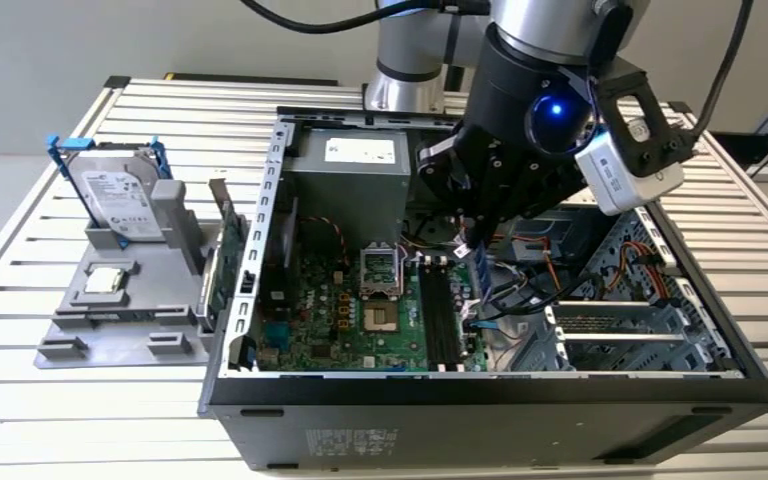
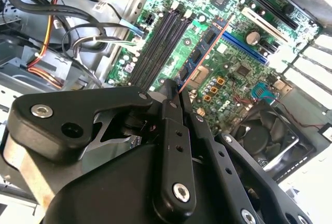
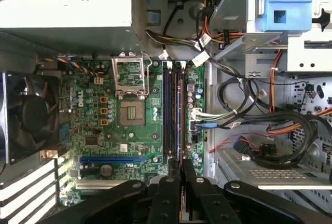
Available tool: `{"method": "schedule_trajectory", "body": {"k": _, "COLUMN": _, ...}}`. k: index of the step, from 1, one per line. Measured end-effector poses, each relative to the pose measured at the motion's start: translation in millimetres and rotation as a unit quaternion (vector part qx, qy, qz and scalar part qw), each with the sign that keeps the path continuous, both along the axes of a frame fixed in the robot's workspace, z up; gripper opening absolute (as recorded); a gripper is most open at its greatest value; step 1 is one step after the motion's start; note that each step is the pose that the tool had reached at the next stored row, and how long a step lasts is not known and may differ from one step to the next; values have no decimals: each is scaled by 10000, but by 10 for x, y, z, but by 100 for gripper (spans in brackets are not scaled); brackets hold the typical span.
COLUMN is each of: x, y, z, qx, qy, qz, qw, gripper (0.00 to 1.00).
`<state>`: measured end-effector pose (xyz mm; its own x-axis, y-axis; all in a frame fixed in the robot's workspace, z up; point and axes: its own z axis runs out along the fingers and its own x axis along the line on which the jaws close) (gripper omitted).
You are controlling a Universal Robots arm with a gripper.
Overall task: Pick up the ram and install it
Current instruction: 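Insert the ram into the slot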
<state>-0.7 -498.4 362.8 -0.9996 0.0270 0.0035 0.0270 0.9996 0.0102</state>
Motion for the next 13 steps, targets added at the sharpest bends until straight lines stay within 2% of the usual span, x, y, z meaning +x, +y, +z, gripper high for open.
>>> {"method": "schedule_trajectory", "body": {"k": 13, "x": 6, "y": 8, "z": -59, "qx": 7, "qy": 0, "qz": -37, "qw": 10000, "gripper": 0}}
